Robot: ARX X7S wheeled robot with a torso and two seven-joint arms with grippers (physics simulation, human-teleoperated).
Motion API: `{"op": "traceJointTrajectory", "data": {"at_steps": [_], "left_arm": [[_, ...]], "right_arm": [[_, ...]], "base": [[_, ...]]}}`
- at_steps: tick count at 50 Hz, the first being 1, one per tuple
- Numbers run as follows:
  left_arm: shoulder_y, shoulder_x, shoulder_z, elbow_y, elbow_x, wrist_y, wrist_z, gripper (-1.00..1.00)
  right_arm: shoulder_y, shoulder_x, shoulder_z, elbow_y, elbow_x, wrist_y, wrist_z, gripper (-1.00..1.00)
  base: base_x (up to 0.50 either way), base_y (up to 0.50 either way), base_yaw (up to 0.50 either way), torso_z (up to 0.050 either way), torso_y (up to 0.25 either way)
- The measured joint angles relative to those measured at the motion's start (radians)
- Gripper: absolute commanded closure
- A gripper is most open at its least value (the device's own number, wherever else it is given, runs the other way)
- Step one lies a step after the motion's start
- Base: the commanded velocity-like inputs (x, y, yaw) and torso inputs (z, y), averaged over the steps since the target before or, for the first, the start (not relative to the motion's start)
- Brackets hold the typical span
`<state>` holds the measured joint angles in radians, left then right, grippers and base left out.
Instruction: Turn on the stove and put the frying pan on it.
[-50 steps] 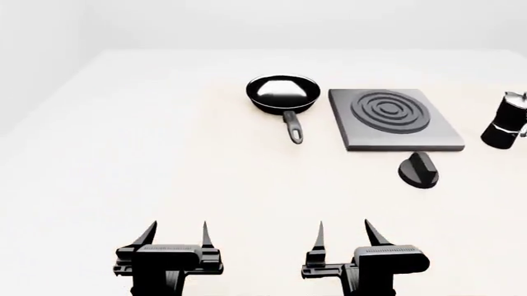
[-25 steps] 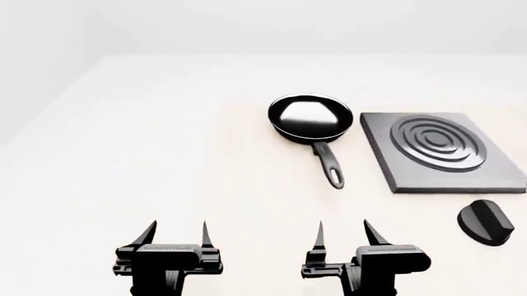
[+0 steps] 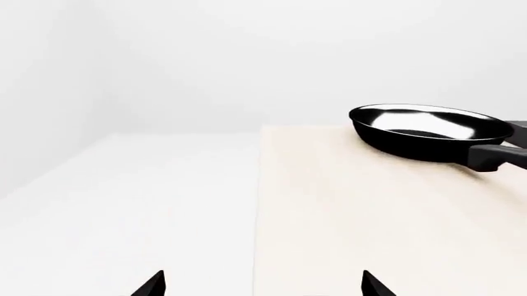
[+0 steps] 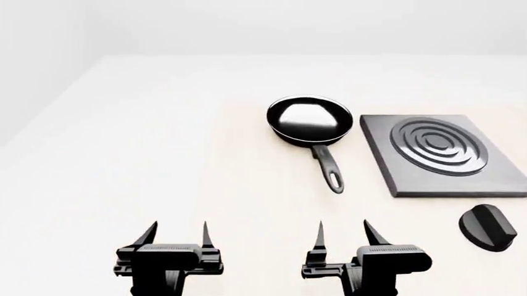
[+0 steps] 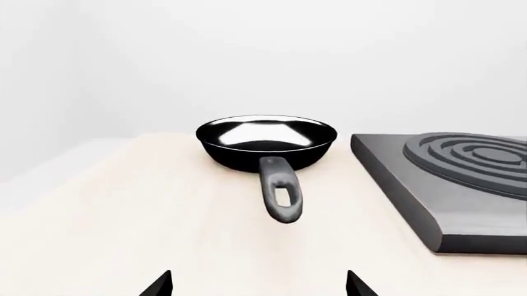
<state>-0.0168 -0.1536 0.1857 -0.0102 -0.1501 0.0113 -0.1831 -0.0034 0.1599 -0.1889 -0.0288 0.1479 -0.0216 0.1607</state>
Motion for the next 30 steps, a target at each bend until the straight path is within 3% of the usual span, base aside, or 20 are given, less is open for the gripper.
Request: {"op": "traceJointTrajectory", "data": {"at_steps": [30], "left_arm": [[-0.001, -0.018, 0.026, 0.034, -0.027, 0.037, 0.007, -1.0]], "right_arm": [[0.002, 0.015, -0.019, -0.014, 0.006, -0.023, 0.018, -1.0]], "base": [[0.0, 0.0, 0.0, 0.008, -0.238]]}}
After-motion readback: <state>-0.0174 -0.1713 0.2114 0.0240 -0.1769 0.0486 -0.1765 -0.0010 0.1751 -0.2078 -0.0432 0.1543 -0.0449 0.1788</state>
